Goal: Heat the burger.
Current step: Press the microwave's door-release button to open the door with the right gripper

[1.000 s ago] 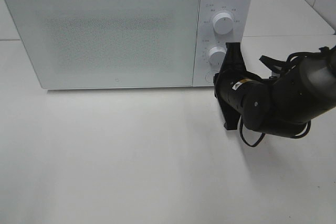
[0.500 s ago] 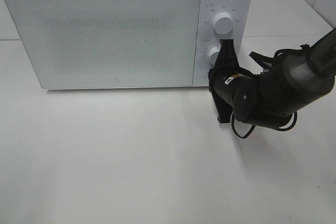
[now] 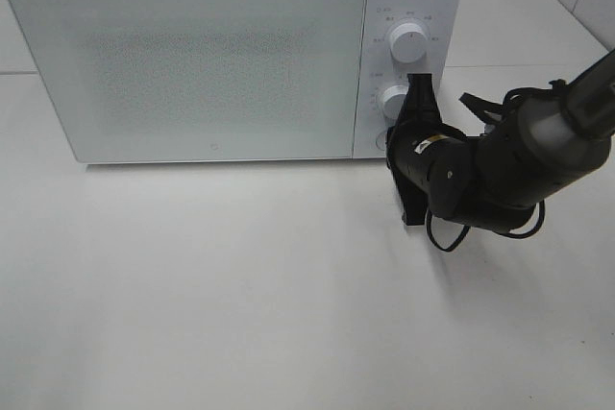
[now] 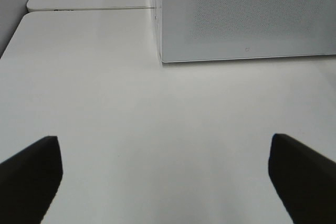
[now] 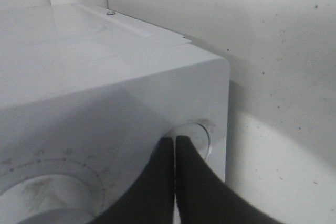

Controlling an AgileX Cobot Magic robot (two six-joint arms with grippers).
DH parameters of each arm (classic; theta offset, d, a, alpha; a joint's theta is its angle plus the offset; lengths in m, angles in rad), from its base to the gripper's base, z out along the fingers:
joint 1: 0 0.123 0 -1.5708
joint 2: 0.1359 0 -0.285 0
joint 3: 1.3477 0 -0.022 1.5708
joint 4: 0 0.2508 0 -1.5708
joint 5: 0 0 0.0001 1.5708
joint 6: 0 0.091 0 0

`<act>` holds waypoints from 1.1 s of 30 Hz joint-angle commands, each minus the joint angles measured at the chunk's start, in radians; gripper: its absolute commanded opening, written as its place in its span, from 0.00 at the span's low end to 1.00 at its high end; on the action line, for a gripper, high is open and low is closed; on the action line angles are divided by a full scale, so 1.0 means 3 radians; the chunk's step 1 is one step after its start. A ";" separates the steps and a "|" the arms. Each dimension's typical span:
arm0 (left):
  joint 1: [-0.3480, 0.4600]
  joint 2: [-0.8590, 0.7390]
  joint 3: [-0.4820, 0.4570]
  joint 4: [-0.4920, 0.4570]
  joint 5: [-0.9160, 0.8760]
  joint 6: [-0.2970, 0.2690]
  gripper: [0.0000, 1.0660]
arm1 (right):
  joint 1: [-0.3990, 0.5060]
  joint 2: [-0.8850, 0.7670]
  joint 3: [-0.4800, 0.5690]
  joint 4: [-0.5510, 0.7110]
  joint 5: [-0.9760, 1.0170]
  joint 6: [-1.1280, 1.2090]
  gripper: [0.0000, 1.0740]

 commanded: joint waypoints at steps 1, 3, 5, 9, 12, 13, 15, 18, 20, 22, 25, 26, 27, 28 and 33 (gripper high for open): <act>0.0003 -0.0060 0.0013 -0.0010 -0.0027 0.0000 0.94 | -0.0027 0.0010 -0.0060 -0.0053 -0.0060 -0.0020 0.00; 0.0003 -0.0060 0.0013 -0.0010 -0.0027 0.0000 0.94 | -0.0027 0.0027 -0.0067 -0.0067 -0.0183 -0.0003 0.00; 0.0003 -0.0060 0.0013 -0.0010 -0.0027 0.0000 0.94 | -0.0027 0.0027 -0.0067 -0.0060 -0.0190 -0.0003 0.00; 0.0003 -0.0060 0.0013 -0.0010 -0.0027 0.0000 0.94 | -0.0027 0.0040 -0.0083 0.0010 -0.0243 -0.0003 0.00; 0.0003 -0.0060 0.0013 -0.0010 -0.0027 0.0000 0.94 | -0.0027 0.0047 -0.0130 0.0000 -0.0393 -0.0003 0.00; 0.0003 -0.0060 0.0013 -0.0010 -0.0027 0.0000 0.94 | -0.0027 0.0047 -0.0130 0.0000 -0.0393 -0.0003 0.00; 0.0003 -0.0060 0.0013 -0.0010 -0.0027 0.0000 0.94 | -0.0027 0.0047 -0.0150 -0.0007 -0.0467 -0.0003 0.00; 0.0003 -0.0060 0.0013 -0.0010 -0.0027 0.0000 0.94 | -0.0027 0.0047 -0.0217 -0.0007 -0.0673 -0.0013 0.00; 0.0003 -0.0060 0.0013 -0.0010 -0.0027 0.0000 0.94 | -0.0027 0.0050 -0.0277 -0.0007 -0.0740 -0.0013 0.00; 0.0003 -0.0060 0.0013 -0.0010 -0.0027 0.0000 0.94 | -0.0027 0.0070 -0.0307 -0.0007 -0.0800 -0.0013 0.00; 0.0003 -0.0060 0.0013 -0.0010 -0.0027 0.0000 0.94 | -0.0027 0.0107 -0.0430 -0.0010 -0.0953 -0.0003 0.00; 0.0003 -0.0060 0.0013 -0.0010 -0.0027 0.0000 0.94 | -0.0027 0.0107 -0.0430 -0.0010 -0.0953 -0.0003 0.00; 0.0003 -0.0060 0.0013 -0.0010 -0.0027 0.0000 0.94 | -0.0030 0.0123 -0.0463 -0.0007 -0.0980 -0.0020 0.00; 0.0003 -0.0060 0.0013 -0.0010 -0.0027 0.0000 0.94 | -0.0063 0.0170 -0.0523 -0.0030 -0.1030 -0.0043 0.00; 0.0003 -0.0060 0.0013 -0.0010 -0.0027 0.0000 0.94 | -0.0103 0.0210 -0.0617 -0.0040 -0.1057 -0.0047 0.00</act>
